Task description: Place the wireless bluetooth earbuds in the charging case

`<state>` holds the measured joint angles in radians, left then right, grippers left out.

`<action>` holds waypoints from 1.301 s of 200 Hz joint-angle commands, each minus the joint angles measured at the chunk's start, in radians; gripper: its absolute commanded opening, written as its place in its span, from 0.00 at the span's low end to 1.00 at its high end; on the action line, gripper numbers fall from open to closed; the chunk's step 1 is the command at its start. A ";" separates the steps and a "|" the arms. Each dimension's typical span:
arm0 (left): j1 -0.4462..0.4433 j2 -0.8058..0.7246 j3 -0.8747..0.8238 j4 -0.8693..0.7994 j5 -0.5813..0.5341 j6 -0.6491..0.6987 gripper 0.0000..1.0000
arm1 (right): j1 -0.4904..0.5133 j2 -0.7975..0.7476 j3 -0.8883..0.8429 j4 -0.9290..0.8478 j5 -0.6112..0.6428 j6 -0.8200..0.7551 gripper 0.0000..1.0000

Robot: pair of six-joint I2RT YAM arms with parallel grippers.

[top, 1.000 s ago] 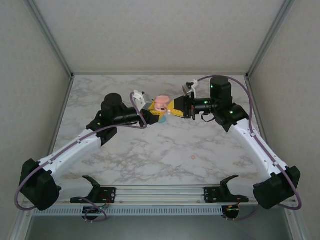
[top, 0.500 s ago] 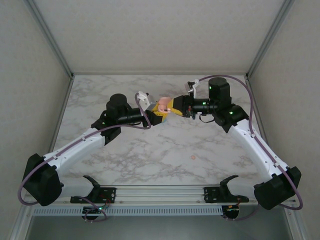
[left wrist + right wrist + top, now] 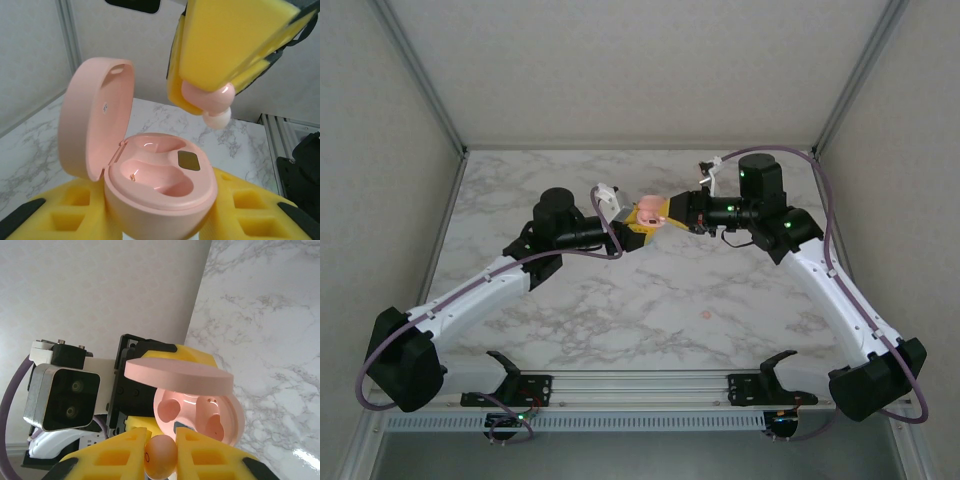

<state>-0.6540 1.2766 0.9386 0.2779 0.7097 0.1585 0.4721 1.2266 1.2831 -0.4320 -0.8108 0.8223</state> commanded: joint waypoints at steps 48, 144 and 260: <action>-0.012 -0.020 0.044 0.041 0.058 -0.029 0.16 | 0.009 0.005 0.035 -0.019 0.028 -0.055 0.19; -0.016 -0.010 0.040 0.122 0.076 -0.098 0.16 | 0.011 -0.003 0.009 -0.013 0.064 -0.106 0.19; -0.021 0.003 0.045 0.146 0.071 -0.117 0.16 | 0.018 -0.003 0.009 -0.017 0.087 -0.135 0.21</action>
<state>-0.6605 1.2793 0.9413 0.3561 0.7544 0.0555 0.4786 1.2266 1.2850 -0.4088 -0.7509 0.7334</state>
